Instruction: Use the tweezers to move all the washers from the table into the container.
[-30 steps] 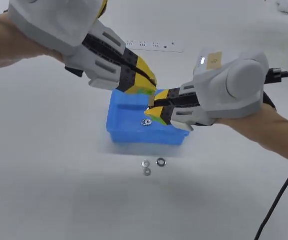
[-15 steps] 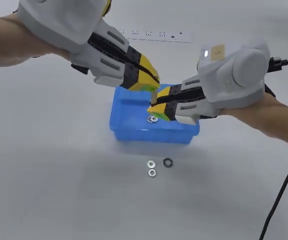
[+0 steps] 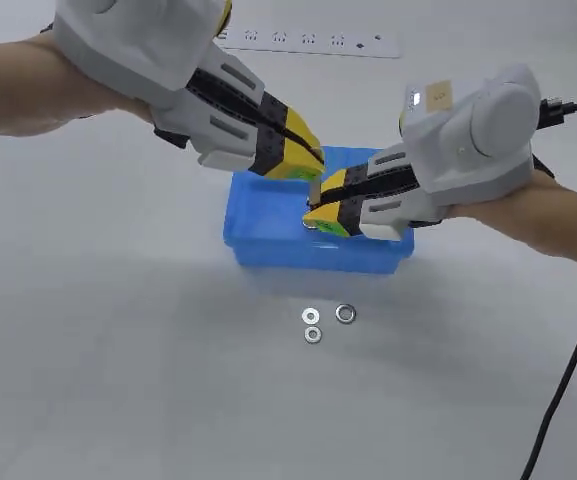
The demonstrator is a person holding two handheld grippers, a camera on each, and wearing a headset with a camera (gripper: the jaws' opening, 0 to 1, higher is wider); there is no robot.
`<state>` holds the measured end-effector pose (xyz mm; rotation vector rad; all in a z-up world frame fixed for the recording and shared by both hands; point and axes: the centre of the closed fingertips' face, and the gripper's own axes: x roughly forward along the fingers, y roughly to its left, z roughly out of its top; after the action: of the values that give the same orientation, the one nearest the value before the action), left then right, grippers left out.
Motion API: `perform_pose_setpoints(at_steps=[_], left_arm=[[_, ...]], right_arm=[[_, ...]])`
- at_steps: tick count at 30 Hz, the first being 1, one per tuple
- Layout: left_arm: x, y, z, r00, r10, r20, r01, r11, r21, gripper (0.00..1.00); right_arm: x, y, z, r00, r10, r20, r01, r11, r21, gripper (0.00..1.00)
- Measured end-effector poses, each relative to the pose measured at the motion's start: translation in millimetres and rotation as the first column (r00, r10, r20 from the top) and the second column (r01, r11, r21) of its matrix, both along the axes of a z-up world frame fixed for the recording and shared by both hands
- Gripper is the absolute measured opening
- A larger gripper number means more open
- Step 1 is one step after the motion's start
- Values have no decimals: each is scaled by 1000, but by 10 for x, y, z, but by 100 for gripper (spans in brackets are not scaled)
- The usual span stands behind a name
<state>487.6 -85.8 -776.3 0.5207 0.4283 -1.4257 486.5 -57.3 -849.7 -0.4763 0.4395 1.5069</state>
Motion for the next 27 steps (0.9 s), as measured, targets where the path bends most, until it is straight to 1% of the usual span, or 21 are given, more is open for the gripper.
perform_pose_setpoints(at_steps=[9,10,14,17,19,21,22,27], left_arm=[[-4,-2,-61,1000,1,-8,-1,1000,12,6],[-29,-16,-56,1000,0,-8,0,1000,11,6],[-44,-27,-47,1000,6,-12,-6,1000,12,6],[-67,-32,-44,1000,5,-8,-5,1000,16,6],[-87,-38,-36,1000,2,-6,-2,1000,18,6],[-98,-40,-24,1000,1,-2,-1,1000,19,6],[-107,-43,-14,1000,1,-5,-1,1000,16,6],[-147,-52,75,1000,3,5,-3,1000,4,5]], right_arm=[[-12,-5,-57,1000,8,-13,-8,1000,-2,10],[-16,-3,-61,1000,9,-18,-9,1000,-1,10],[-8,5,-66,1000,4,-28,-4,1000,0,11],[-8,9,-65,1000,5,-25,-5,1000,-3,11],[-15,12,-58,1000,4,-26,-5,1000,-4,12],[-11,9,-48,1000,3,-17,-3,1000,-5,12],[-13,8,-39,1000,2,-21,-2,1000,-4,12],[-22,-3,31,1000,-4,-14,4,1000,4,12]])
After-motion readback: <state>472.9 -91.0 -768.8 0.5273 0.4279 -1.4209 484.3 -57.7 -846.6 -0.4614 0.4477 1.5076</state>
